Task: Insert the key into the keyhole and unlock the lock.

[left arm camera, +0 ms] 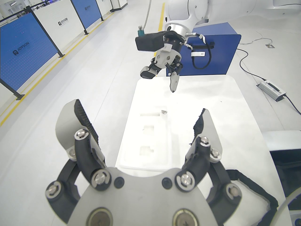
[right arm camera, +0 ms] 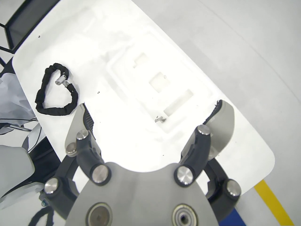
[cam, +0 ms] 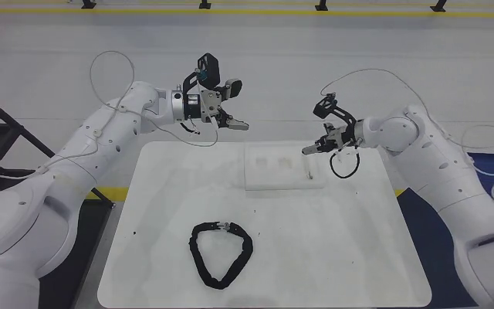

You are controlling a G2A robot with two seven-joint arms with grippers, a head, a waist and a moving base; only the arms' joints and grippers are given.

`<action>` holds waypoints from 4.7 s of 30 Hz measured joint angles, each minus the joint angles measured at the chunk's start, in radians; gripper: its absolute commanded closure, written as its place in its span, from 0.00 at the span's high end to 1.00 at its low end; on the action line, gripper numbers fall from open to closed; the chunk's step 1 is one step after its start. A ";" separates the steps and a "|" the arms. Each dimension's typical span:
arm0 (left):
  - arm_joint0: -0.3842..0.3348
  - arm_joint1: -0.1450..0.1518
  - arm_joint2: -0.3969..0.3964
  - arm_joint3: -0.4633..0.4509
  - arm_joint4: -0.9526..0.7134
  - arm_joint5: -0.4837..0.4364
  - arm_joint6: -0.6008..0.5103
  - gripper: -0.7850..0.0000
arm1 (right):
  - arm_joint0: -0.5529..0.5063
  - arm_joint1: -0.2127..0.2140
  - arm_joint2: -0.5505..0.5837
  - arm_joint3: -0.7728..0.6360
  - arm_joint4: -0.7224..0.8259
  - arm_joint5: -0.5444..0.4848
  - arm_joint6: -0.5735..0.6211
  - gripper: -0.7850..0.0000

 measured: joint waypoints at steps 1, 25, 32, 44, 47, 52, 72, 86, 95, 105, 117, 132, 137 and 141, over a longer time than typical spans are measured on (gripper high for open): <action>0.000 0.000 0.000 0.000 0.000 0.000 0.000 1.00 | 0.001 -0.006 -0.007 0.006 0.002 0.017 0.012 1.00; 0.000 0.000 0.000 0.000 0.000 0.000 0.000 1.00 | 0.014 -0.221 -0.132 0.355 0.165 0.418 0.147 1.00; 0.000 0.000 0.000 0.000 0.000 0.000 0.000 1.00 | 0.009 -0.282 -0.182 0.397 0.079 0.537 0.086 1.00; 0.000 0.000 0.000 0.000 0.000 0.000 0.000 1.00 | -0.002 -0.320 -0.206 0.410 0.039 0.602 0.070 1.00; 0.000 0.000 0.000 0.000 0.000 0.000 0.000 1.00 | -0.002 -0.320 -0.206 0.410 0.039 0.602 0.070 1.00; 0.000 0.000 0.000 0.000 0.000 0.000 0.000 1.00 | -0.002 -0.320 -0.206 0.410 0.039 0.602 0.070 1.00; 0.000 0.000 0.000 0.000 0.000 0.000 0.000 1.00 | -0.031 -0.311 -0.208 0.262 -0.147 0.747 0.126 0.51; 0.000 0.000 0.000 0.000 0.000 0.000 0.000 1.00 | -0.054 -0.326 -0.189 0.281 -0.234 0.820 0.055 0.35; 0.000 0.000 0.000 0.000 0.000 0.000 0.000 1.00 | -0.061 -0.348 -0.177 0.333 -0.261 0.835 0.039 0.23; 0.000 0.000 0.000 0.000 0.000 0.000 0.000 1.00 | -0.056 -0.372 -0.157 0.379 -0.271 0.832 0.038 0.00; 0.000 0.000 0.000 0.000 0.000 0.000 0.000 1.00 | -0.038 -0.377 -0.116 0.383 -0.277 0.807 0.054 0.00; 0.000 0.000 0.000 0.000 0.000 0.000 0.000 1.00 | -0.082 -0.283 0.038 0.121 -0.274 0.783 0.107 0.00; 0.000 0.000 0.000 0.000 0.000 0.000 0.000 1.00 | -0.186 -0.211 0.175 -0.082 -0.219 0.701 0.124 0.00; 0.000 0.000 0.000 0.000 0.000 0.000 0.000 1.00 | -0.290 -0.159 0.300 -0.223 -0.158 0.598 0.152 0.00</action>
